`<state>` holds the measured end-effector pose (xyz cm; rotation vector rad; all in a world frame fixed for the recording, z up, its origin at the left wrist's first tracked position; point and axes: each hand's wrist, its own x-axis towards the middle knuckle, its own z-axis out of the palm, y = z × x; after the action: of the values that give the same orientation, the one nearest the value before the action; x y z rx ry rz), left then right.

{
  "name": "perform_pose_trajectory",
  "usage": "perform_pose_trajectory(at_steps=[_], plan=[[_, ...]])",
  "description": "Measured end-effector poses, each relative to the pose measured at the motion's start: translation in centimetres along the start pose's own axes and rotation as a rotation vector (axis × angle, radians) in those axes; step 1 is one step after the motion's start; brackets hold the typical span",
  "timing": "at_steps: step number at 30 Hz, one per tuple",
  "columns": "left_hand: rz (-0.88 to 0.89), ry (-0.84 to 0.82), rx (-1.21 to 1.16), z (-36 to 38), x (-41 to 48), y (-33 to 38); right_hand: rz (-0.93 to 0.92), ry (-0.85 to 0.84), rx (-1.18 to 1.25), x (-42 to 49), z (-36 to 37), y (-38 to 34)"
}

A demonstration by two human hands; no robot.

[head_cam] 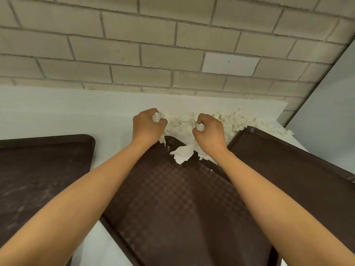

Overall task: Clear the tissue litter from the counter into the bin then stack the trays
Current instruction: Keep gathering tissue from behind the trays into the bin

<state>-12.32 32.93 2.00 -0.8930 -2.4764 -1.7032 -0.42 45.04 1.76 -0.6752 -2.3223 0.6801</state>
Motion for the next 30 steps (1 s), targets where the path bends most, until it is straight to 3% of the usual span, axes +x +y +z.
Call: perform_pose_trajectory(at_steps=[15, 30], plan=[[-0.067, 0.03, -0.137, -3.5, -8.4, 1.7, 0.069, 0.047, 0.065, -7.8, -3.4, -3.7], [-0.181, -0.094, -0.289, -6.6, -22.5, 3.4, 0.154, 0.053, 0.097, -21.4, -8.3, -6.1]])
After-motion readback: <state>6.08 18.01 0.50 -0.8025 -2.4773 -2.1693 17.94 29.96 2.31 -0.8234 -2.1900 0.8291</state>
